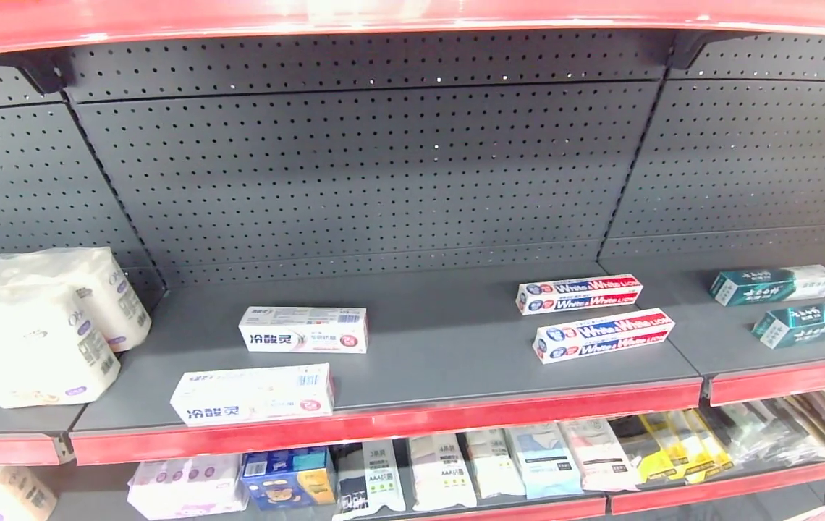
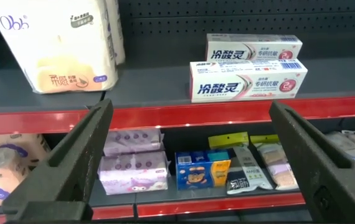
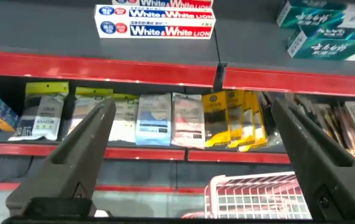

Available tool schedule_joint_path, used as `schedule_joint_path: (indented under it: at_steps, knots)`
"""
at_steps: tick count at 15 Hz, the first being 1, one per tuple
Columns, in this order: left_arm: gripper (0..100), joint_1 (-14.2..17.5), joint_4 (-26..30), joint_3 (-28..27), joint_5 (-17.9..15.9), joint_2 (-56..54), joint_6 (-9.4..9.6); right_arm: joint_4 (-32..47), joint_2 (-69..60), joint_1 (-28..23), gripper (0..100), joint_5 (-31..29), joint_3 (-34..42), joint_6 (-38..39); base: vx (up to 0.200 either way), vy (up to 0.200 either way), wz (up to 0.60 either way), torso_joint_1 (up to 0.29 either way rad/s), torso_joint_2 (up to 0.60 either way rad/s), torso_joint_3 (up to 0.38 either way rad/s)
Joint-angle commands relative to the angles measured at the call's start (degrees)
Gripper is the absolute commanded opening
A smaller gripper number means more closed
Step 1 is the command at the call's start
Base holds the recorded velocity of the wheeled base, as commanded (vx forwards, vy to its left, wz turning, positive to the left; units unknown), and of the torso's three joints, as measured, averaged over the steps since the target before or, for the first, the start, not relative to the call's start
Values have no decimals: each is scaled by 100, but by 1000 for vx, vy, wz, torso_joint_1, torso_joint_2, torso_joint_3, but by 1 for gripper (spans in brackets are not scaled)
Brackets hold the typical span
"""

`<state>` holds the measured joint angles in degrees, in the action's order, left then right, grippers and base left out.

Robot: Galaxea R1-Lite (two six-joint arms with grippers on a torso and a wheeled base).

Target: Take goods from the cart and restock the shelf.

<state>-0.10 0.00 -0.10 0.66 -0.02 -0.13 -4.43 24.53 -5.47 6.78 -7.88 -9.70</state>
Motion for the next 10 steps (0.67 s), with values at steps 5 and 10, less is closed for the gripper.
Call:
schedule_joint_path:
  at_steps: [5,10]
  knots:
    - [100,1,0,1,-22,2,49,689,-1934,29,100,-63,339,206,0,0,0,0,0,0]
    - [100,-34,0,10,-22,231,57,636,-1908,29,100,-564,559,505,0,0,0,0,0,0]
